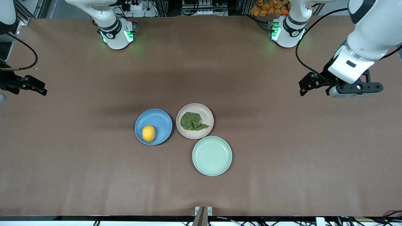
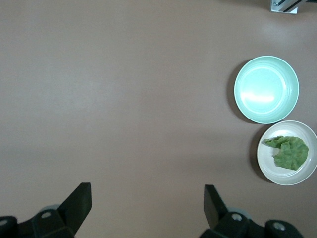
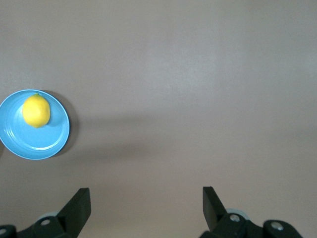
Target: Place lemon and lettuce in plates
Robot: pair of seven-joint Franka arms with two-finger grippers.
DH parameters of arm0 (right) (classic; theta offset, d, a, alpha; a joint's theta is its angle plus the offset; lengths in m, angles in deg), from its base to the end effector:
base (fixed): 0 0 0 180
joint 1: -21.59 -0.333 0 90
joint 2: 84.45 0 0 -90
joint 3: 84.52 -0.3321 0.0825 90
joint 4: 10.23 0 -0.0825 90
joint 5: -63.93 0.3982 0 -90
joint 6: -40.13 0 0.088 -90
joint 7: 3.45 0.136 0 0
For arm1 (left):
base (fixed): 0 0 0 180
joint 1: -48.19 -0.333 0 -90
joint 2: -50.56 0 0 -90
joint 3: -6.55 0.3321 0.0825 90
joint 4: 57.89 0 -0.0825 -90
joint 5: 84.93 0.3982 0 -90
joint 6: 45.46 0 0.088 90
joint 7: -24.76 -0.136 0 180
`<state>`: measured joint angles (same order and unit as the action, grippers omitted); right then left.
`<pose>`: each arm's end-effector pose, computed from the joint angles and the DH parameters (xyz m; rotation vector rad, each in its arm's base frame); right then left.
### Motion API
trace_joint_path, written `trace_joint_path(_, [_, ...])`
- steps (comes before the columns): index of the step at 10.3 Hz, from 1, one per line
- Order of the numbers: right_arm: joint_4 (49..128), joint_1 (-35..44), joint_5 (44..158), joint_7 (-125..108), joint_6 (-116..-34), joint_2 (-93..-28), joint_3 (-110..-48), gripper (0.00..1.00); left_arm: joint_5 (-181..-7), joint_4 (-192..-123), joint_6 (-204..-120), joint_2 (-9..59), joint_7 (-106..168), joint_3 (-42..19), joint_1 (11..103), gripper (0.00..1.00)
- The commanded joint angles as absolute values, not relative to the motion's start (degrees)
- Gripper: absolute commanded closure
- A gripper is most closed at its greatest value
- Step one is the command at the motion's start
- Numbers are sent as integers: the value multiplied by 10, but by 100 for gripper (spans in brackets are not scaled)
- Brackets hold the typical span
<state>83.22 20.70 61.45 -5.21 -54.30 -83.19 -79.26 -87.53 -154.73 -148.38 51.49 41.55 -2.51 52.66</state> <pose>0.5787 -0.0493 0.5765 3.0960 -0.0652 -0.0112 0.5681 -0.1426 0.5832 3.0630 0.0984 0.1639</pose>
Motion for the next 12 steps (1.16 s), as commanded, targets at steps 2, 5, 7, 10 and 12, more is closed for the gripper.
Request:
trace_joint_path(2, [801,197,601,-44,-547,-817,-797,0,-865,-1486,-1402,512,375,-7,534,0])
trace_joint_path(5, [764,194,601,-43,-543,-795,-797,0,-863,-1474,-1359,513,328,19,543,0])
trace_joint_path(7, [764,194,599,-44,-542,-795,-796,0,-821,-1462,-1348,513,319,19,548,0])
trace_joint_path(10, [752,192,586,-44,-542,-788,-797,0,-829,-1461,-1348,518,291,29,549,0])
trace_joint_path(12, [750,194,588,-43,-540,-790,-797,0,-858,-1460,-1348,517,281,38,545,0])
